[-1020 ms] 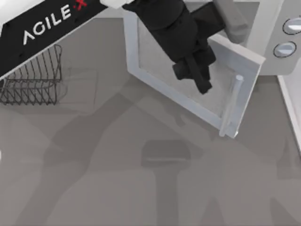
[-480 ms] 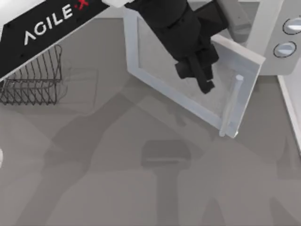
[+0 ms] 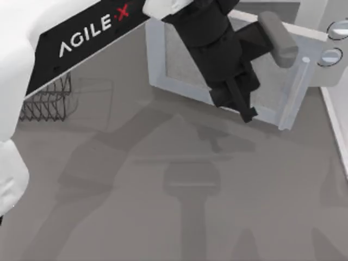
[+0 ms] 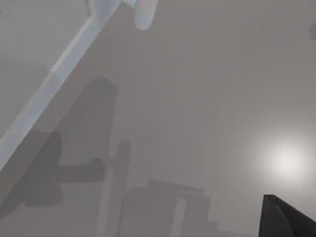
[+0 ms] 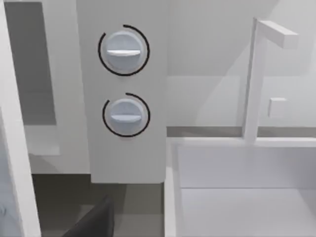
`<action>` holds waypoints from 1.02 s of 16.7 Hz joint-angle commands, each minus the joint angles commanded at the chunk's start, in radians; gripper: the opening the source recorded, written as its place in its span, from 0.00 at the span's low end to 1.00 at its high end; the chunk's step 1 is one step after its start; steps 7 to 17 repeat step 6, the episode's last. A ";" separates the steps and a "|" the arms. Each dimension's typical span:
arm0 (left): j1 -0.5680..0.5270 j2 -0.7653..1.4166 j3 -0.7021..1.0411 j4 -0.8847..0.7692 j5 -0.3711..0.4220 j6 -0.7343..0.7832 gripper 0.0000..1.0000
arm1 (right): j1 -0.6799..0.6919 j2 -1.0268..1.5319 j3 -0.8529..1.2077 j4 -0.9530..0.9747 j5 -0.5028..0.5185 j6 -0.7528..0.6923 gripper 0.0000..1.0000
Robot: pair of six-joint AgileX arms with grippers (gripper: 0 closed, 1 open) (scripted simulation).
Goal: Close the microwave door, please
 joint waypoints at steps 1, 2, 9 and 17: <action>-0.002 -0.002 0.008 0.008 -0.003 -0.003 0.00 | 0.000 0.000 0.000 0.000 0.000 0.000 1.00; -0.002 -0.005 0.017 0.022 -0.007 -0.005 0.00 | 0.000 0.000 0.000 0.000 0.000 0.000 1.00; 0.007 -0.018 0.041 0.069 -0.021 -0.002 0.00 | 0.000 0.000 0.000 0.000 0.000 0.000 1.00; 0.007 -0.018 0.041 0.069 -0.021 -0.002 0.00 | 0.000 0.000 0.000 0.000 0.000 0.000 1.00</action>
